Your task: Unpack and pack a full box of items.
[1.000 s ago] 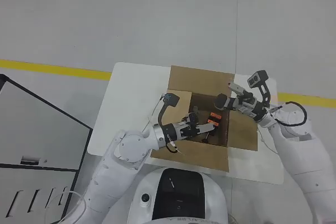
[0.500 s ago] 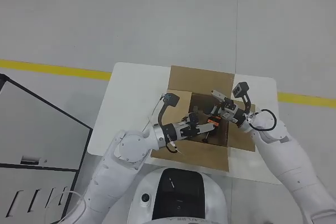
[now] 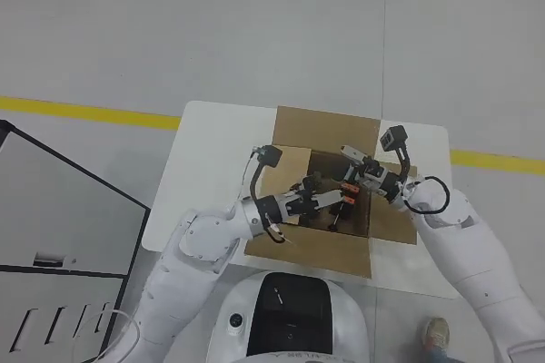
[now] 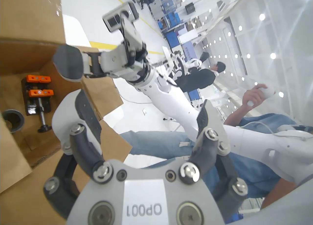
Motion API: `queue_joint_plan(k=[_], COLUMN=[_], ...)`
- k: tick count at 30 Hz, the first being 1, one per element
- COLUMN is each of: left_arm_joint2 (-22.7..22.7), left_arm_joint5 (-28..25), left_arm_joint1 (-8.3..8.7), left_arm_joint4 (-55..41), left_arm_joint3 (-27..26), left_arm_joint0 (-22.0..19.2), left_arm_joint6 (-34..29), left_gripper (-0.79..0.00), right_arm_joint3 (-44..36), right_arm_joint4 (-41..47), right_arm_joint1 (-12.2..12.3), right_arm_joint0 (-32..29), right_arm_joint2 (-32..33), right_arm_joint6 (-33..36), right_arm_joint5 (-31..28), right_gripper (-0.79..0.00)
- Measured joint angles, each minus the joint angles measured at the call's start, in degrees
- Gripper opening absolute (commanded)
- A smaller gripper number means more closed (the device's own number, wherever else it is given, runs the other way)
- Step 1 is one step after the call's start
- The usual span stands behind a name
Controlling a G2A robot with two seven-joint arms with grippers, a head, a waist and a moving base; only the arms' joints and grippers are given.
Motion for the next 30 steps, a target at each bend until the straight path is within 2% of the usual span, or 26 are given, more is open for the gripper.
queue_joint_plan(k=[4,7,9,12,14,21,25,30], left_arm_joint2=[-8.6,-14.0,-15.9,-16.4,-16.4,-16.3,-15.4,-16.1], left_arm_joint5=[1.1,3.4,4.2,4.4,4.4,4.4,4.8,6.3], left_arm_joint1=[1.17,1.79,2.01,2.08,2.08,2.07,2.2,2.45], left_arm_joint4=[-1.6,-2.8,-4.0,-5.7,-5.6,-5.6,-6.2,-9.0], left_arm_joint3=[-4.4,-6.6,-7.3,-7.3,-7.3,-7.3,-7.9,-9.5], left_arm_joint0=[4.7,7.9,9.5,10.4,10.3,10.4,10.6,10.7], left_arm_joint6=[1.5,1.9,1.9,1.6,1.6,1.7,1.9,2.0], left_gripper=[0.0,0.0,0.0,0.0,0.0,0.0,0.0,0.0], right_arm_joint3=[-0.9,1.5,3.9,8.4,9.4,10.0,12.6,16.5], right_arm_joint4=[-7.7,-11.2,-13.6,-15.6,-15.5,-15.9,-16.1,-12.8], right_arm_joint1=[-0.4,-1.5,-2.5,-4.6,-5.2,-5.3,-6.9,-9.4], right_arm_joint0=[-0.8,1.0,3.0,7.1,8.6,8.2,9.1,11.3], right_arm_joint2=[-2.1,-5.4,-8.1,-12.8,-13.9,-14.3,-17.3,-20.2], right_arm_joint6=[-3.1,-4.9,-6.4,-8.0,-7.6,-7.4,-7.9,-7.8], right_arm_joint5=[0.1,0.5,1.2,2.1,2.2,3.0,4.6,1.9], right_gripper=[0.0,0.0,0.0,0.0,0.0,0.0,0.0,0.0])
